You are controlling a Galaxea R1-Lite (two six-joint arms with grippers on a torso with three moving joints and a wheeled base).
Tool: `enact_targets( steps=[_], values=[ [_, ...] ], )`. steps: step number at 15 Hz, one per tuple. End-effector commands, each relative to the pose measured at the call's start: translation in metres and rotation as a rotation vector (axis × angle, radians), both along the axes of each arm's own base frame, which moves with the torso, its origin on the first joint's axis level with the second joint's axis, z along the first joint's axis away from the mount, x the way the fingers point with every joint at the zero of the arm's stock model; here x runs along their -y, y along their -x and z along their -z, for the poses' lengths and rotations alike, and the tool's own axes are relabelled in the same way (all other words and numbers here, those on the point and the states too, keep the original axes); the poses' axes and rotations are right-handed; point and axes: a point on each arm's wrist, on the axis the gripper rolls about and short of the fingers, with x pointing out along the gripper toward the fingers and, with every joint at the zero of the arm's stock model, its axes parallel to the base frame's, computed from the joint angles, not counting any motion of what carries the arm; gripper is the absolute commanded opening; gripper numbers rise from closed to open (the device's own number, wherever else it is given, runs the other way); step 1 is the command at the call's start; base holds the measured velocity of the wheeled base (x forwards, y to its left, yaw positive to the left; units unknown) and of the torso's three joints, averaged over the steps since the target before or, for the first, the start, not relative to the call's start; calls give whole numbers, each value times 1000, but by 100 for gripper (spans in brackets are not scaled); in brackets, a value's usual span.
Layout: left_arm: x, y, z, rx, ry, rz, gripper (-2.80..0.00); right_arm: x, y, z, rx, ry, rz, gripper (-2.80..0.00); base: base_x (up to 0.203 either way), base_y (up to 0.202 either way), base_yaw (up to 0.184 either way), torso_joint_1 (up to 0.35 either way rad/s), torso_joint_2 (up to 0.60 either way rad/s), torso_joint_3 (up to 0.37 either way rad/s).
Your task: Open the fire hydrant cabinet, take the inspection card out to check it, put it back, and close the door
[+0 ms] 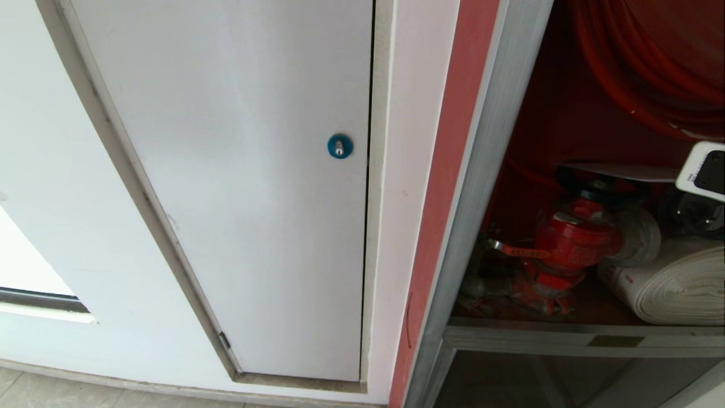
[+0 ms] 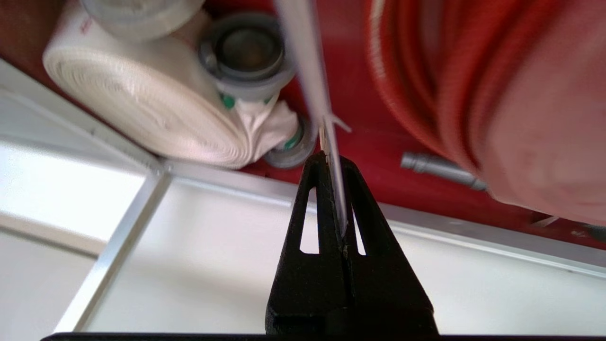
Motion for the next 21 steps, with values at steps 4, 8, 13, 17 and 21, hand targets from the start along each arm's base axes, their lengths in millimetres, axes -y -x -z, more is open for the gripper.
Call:
enact_targets(
  steps=[4,8,13,17,21],
  values=[
    [0,0,0,0,2,0,-280,11,-33,10,-51,-1,46,-280,0,0,0,0,0,0],
    [0,0,0,0,2,0,-280,31,-53,9,-30,35,-22,-280,0,0,0,0,0,0],
    [0,0,0,0,0,0,-280,50,-67,21,-43,39,-39,-280,0,0,0,0,0,0],
    [0,0,0,0,0,0,-280,59,-75,25,-55,36,-28,-280,0,0,0,0,0,0],
    [0,0,0,0,0,0,-280,60,-82,28,-67,27,-59,-280,0,0,0,0,0,0]
  ],
)
